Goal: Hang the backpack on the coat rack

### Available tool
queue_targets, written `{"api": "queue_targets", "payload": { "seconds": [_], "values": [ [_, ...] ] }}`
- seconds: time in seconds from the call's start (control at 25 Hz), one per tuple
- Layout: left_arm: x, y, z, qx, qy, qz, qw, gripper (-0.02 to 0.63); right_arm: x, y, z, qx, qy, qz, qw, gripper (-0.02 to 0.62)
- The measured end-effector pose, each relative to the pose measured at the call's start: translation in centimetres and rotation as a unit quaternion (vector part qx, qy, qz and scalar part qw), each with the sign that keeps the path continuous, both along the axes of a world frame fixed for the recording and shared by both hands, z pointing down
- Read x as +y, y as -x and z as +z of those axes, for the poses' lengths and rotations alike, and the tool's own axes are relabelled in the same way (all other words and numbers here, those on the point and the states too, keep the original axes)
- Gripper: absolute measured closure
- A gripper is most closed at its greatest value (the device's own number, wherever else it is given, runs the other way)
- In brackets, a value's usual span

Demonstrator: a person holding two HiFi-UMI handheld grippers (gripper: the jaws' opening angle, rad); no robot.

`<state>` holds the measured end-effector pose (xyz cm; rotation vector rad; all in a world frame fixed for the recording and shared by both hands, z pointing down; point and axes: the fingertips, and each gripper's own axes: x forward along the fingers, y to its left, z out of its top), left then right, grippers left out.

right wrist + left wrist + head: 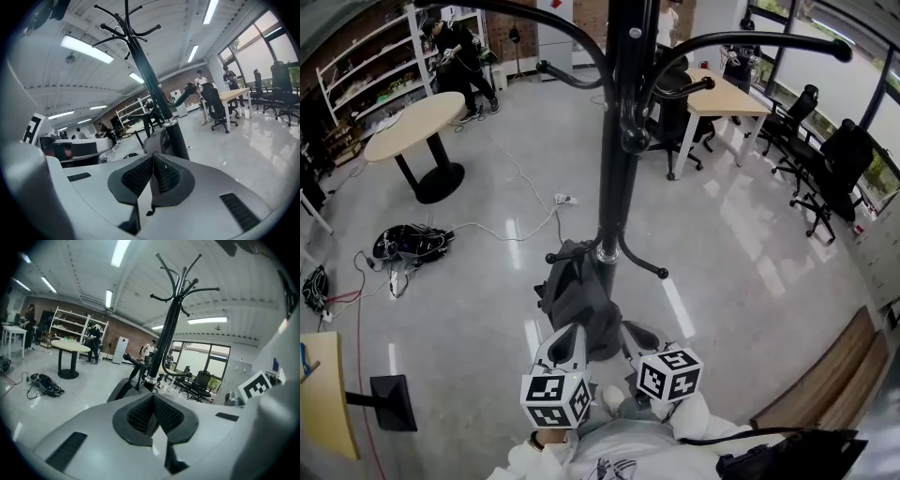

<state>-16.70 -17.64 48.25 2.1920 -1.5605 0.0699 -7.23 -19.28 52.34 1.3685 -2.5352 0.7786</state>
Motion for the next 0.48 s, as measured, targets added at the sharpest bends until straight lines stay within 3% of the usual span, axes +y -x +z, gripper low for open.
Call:
{"api": "queue_targets", "payload": {
  "seconds": [0.28, 0.48],
  "values": [
    [1.0, -0.9, -0.5, 0.012, 0.003, -0.013, 0.9998, 0.603, 0.8, -0.4, -1.1, 0.001, -0.011, -0.022, 1.000, 0.581],
    [2.2, -1.7, -1.0, 0.000, -0.004, -0.031, 0.9995, 0.603, 1.2, -0.6, -1.7, -0.013, -0.022, -0.039, 0.999, 0.581]
  ]
}}
